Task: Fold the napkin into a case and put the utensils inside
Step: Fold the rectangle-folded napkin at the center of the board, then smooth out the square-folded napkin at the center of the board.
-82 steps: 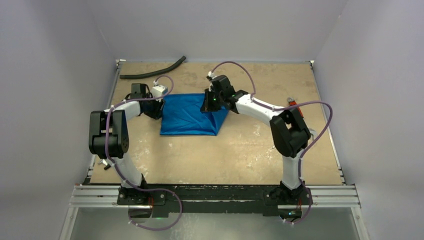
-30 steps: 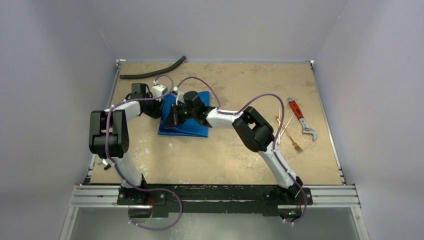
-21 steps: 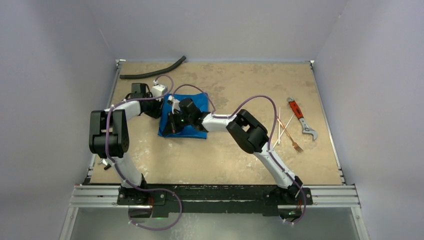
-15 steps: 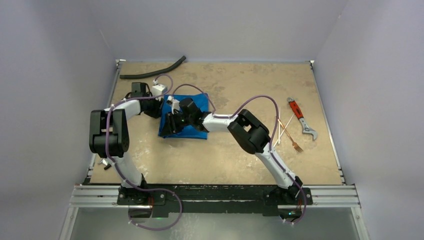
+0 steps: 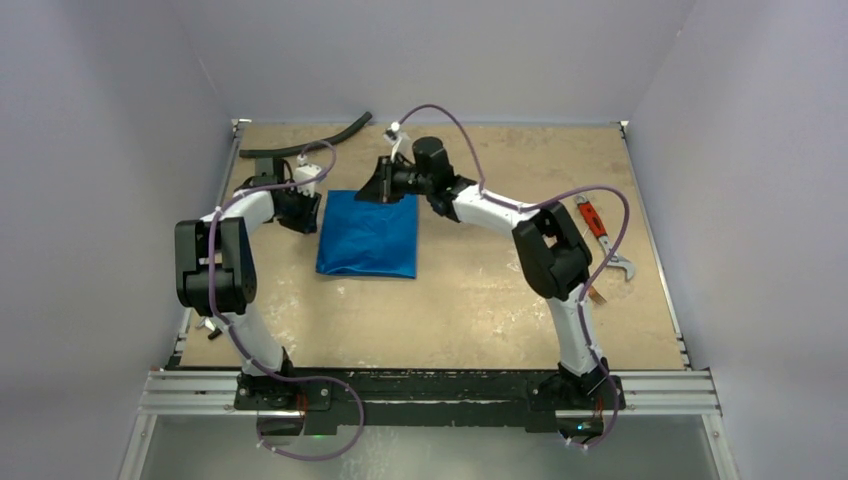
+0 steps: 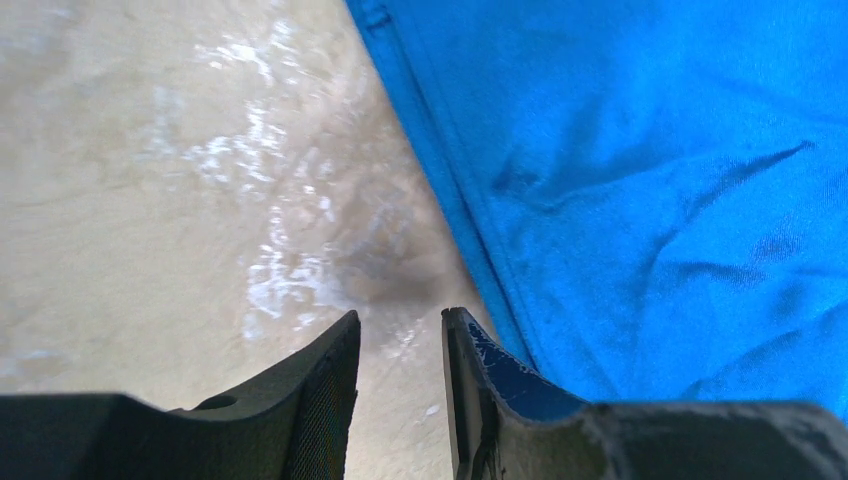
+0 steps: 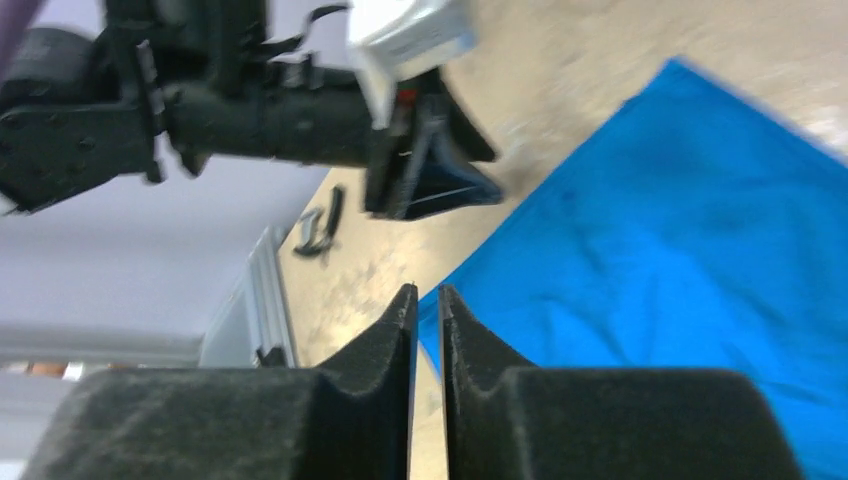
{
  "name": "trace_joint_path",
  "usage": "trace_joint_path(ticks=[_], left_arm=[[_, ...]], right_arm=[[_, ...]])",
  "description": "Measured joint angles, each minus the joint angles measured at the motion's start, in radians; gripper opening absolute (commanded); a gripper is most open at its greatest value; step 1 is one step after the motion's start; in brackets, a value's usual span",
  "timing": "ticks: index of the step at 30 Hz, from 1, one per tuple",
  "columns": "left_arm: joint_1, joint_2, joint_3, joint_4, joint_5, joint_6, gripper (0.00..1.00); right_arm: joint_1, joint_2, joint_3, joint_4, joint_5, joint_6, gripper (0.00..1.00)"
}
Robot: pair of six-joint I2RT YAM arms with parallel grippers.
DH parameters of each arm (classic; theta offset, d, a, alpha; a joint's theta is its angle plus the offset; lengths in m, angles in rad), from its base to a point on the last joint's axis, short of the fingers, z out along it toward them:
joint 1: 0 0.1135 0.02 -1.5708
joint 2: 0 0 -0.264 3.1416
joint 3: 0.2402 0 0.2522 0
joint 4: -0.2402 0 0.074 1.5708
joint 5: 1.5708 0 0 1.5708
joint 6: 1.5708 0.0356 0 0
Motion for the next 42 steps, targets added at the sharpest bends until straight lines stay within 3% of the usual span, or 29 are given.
trace_joint_path(ticks=[9, 13, 20, 28, 42], left_arm=[[0.036, -0.010, 0.182, -0.109, -0.011, 0.004, 0.39], [-0.022, -0.044, 0.212, -0.162, 0.019, 0.004, 0.39], [-0.253, -0.094, 0.062, -0.177, 0.105, 0.006, 0.35], [-0.233, -0.103, -0.111, -0.190, 0.055, 0.059, 0.34], [-0.238, -0.184, -0.232, -0.038, -0.062, 0.161, 0.34]], right_arm=[[-0.110, 0.092, 0.026, -0.063, 0.039, -0.055, 0.03], [-0.127, 0.162, 0.022, -0.057, -0.016, -0.050, 0.02], [-0.175, 0.233, 0.022, -0.013, -0.133, -0.005, 0.01], [-0.250, 0.271, 0.054, 0.040, -0.170, 0.024, 0.00], [-0.275, 0.322, 0.049, 0.092, -0.142, 0.049, 0.01]])
